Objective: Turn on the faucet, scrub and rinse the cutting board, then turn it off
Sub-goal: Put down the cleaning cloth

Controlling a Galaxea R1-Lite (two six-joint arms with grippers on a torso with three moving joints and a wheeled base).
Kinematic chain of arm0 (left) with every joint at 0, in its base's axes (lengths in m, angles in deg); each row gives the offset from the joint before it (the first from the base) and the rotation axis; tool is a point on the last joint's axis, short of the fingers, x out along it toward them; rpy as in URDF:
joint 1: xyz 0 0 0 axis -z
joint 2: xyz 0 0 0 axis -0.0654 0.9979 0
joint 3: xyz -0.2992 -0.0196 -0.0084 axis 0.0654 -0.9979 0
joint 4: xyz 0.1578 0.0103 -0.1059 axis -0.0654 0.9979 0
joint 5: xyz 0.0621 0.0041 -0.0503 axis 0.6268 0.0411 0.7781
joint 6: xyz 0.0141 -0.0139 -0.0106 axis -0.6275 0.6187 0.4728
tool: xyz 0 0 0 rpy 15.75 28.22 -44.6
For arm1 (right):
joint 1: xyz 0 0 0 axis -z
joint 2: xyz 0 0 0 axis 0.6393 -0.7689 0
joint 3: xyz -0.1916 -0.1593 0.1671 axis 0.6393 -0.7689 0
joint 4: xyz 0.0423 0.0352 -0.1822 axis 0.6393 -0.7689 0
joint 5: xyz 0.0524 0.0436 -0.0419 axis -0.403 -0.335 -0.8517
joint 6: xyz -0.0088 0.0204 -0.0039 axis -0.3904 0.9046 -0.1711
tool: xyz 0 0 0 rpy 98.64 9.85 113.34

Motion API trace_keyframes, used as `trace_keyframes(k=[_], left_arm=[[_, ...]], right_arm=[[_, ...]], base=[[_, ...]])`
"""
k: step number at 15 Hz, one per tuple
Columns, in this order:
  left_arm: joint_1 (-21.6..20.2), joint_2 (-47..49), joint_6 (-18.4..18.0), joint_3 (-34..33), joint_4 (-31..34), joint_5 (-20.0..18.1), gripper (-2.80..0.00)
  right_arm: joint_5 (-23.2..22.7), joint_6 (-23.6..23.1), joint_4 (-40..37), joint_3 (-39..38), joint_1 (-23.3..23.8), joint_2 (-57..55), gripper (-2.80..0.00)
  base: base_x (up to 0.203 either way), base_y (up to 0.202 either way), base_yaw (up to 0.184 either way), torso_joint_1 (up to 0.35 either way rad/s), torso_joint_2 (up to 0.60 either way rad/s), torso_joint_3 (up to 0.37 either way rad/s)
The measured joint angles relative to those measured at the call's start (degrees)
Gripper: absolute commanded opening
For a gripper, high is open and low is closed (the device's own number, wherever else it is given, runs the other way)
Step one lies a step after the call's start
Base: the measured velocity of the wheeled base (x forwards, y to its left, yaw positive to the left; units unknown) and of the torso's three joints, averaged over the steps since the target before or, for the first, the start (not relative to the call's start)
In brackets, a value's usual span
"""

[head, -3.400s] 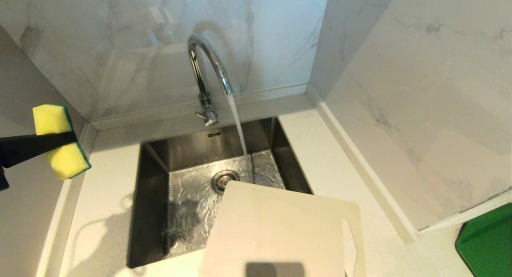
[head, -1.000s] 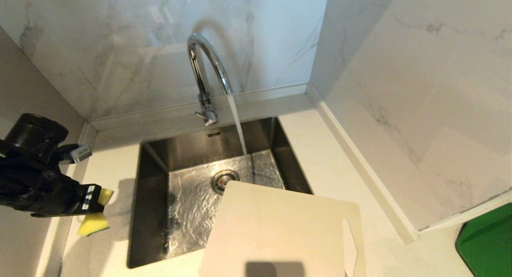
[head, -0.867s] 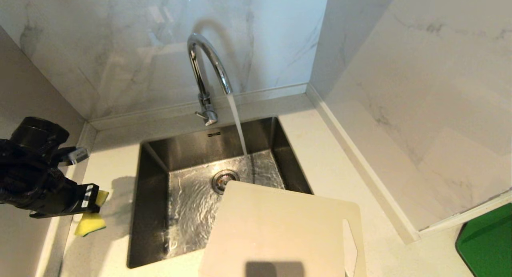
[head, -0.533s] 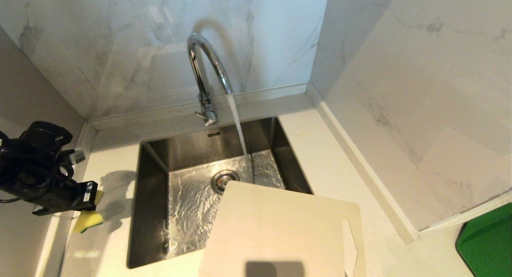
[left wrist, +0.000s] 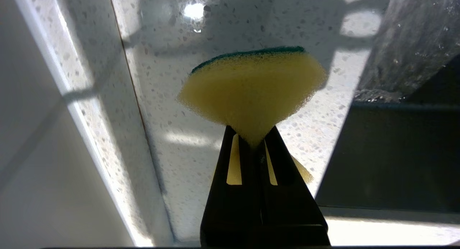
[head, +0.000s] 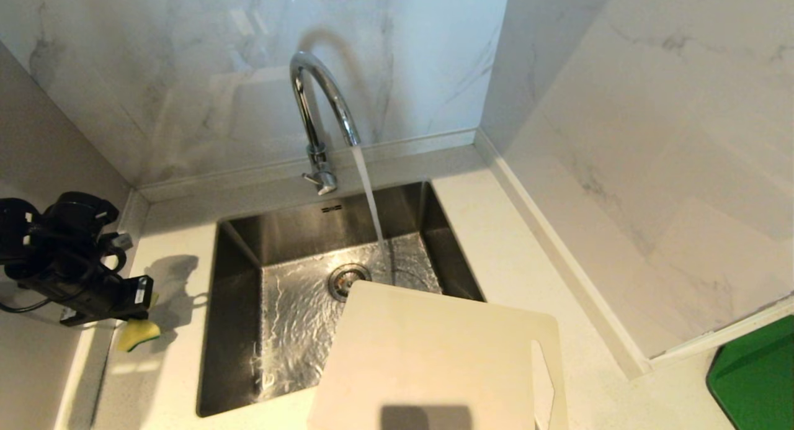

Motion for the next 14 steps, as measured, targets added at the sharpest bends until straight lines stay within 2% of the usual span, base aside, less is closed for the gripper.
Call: trace_keyframes(k=[2,5,10,14], left_arm=[[-0.28,0.96,-1.35,0.31,0.01,0.25,0.00],[-0.48,2.11,-1.44,0.65,-0.10,1.63,0.00],[-1.27,3.27,-1.51,2.56,0.12,1.72,0.00],[-0.90,1.82,-2.93,2.98,1.34,1.10,0.00]], right_arm=[[0.00,-0.02,-0.03,0.00,0.00,-0.02,-2.80],[0.00,-0.01,0.00,0.00,-0.02,-0.02,-2.80],[0.00,-0.01,-0.02,0.00,0.00,-0.02,-2.80],[-0.02,0.00,0.01,0.00,-0.02,-0.02,-2.80]], base=[[0.000,0.000,0.000,0.000,0.00,0.000],[0.000,0.000,0.000,0.000,0.00,0.000],[0.000,0.000,0.000,0.000,0.00,0.000],[0.000,0.000,0.000,0.000,0.00,0.000]])
